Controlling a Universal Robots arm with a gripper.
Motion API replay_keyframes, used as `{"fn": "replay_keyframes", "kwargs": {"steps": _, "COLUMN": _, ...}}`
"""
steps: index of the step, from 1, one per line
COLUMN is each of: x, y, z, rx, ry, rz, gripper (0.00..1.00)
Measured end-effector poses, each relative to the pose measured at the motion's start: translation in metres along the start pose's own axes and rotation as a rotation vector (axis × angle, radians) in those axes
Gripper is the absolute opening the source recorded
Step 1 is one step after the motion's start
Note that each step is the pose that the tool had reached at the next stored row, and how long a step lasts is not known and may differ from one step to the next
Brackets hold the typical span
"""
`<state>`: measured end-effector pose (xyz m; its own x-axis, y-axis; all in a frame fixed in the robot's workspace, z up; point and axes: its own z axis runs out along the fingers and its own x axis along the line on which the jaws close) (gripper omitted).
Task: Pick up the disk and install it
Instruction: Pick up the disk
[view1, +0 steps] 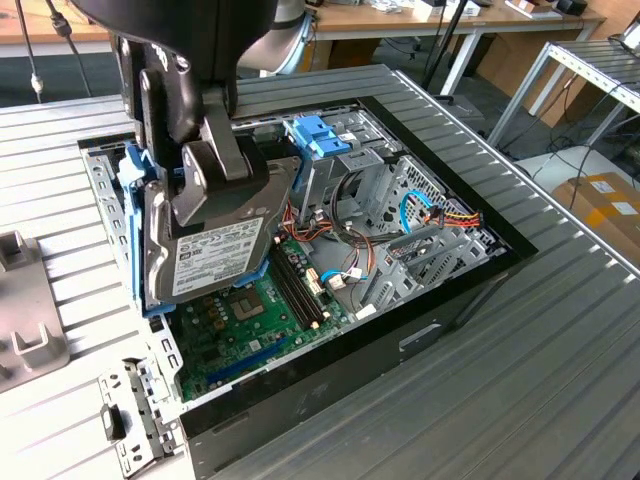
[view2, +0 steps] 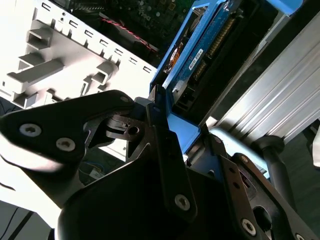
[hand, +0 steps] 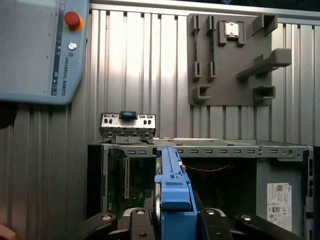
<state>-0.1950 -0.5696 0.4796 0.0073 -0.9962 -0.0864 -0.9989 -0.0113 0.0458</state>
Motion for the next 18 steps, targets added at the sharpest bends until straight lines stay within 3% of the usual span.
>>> {"fn": "replay_keyframes", "kwargs": {"steps": 18, "x": 0.0143, "y": -0.0229, "z": -0.0014, "rx": -0.0017, "ry": -0.0001, "rz": 0.000, "gripper": 0.37}}
